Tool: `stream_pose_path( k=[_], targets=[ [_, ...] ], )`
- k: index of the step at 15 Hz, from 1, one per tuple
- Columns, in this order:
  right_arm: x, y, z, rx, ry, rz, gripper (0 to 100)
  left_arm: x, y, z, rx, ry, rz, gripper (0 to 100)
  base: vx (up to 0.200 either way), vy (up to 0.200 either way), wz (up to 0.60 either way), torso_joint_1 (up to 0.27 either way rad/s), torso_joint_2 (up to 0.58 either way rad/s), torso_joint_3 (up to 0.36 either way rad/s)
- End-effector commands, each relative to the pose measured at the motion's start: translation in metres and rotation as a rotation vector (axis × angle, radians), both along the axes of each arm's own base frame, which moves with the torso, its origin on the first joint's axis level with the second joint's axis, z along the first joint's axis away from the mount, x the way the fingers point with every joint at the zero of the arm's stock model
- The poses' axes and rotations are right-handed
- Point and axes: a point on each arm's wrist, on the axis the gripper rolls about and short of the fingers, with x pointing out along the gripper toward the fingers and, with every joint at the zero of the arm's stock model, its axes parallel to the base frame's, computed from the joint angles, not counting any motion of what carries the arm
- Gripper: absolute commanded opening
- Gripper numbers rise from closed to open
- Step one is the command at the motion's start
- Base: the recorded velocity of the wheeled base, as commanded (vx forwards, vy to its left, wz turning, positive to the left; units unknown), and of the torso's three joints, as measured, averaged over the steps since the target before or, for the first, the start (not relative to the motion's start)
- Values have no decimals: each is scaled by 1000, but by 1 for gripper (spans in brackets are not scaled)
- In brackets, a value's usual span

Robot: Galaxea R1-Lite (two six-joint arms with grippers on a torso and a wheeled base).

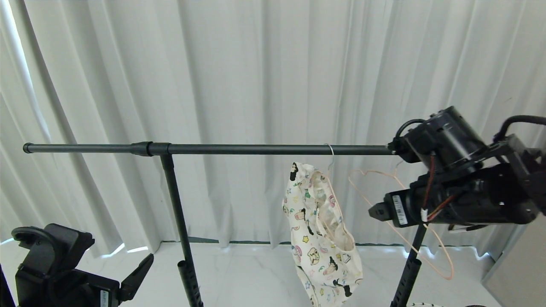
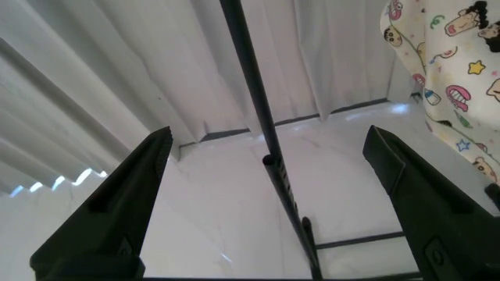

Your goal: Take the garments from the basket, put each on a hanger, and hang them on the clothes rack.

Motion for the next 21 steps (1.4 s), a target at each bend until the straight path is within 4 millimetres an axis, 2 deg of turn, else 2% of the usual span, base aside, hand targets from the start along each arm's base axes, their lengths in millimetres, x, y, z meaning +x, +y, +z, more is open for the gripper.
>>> stream_pose_path(
  k=[1, 5, 10, 12, 15, 21],
  targets=[
    [-27, -38, 16, -37, -60, -6, 100, 4, 0, -4, -47, 33, 24, 100, -200, 0, 0, 17, 7, -7],
    [-46, -77, 9, -159, -75, -23, 100, 15, 9, -13, -91, 104, 136, 100, -200, 0, 0, -6, 1, 7],
    [-67, -112, 0, -238, -87, -83, 100, 13, 17, -11, -95, 87, 197, 100, -200, 0, 0, 3, 0, 2],
    [-78, -120, 0, -246, -102, -83, 100, 12, 17, -10, -97, 75, 194, 100, -200, 0, 0, 0, 0, 2],
    [-86, -126, -5, -250, -104, -89, 100, 12, 18, -10, -86, 75, 226, 100, 0, 0, 0, -40, 64, 41],
    [-94, -134, -19, -281, -69, -111, 100, 15, 28, -16, -64, 114, 333, 100, 0, 0, 0, -226, 501, 264]
  ],
)
